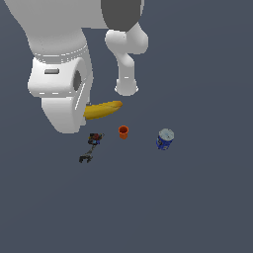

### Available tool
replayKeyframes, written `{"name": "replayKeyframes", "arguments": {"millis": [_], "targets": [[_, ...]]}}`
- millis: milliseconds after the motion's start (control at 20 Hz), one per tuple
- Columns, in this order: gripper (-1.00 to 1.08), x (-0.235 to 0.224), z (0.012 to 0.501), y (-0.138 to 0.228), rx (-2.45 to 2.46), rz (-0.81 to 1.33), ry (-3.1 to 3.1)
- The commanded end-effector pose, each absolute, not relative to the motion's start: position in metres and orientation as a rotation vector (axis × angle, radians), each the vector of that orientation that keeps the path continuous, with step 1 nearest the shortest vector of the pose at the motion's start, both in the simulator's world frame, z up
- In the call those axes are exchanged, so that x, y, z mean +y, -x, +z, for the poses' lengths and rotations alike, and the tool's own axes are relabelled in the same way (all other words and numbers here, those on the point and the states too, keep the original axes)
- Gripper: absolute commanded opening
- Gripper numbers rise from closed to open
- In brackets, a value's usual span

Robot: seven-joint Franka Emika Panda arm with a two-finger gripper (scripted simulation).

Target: Pick up a designated object from a clutter of objects.

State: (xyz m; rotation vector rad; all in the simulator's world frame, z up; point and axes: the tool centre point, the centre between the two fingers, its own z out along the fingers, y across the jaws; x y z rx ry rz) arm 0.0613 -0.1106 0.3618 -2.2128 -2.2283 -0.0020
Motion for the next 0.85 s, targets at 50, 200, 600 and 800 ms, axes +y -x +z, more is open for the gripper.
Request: {"name": "replayKeyframes", "arguments": {"millis": [50, 200, 600, 800], "targets": [[-1.0, -0.12, 0.385, -0.066, -2.229, -0.001, 2.213], [-1.0, -0.125, 0.399, -0.069, -2.229, -0.001, 2.214], [-1.0, -0.133, 0.418, -0.074, -2.229, 0.0, 2.214], [-1.0, -0.134, 0.42, -0.075, -2.229, 0.0, 2.214]]}}
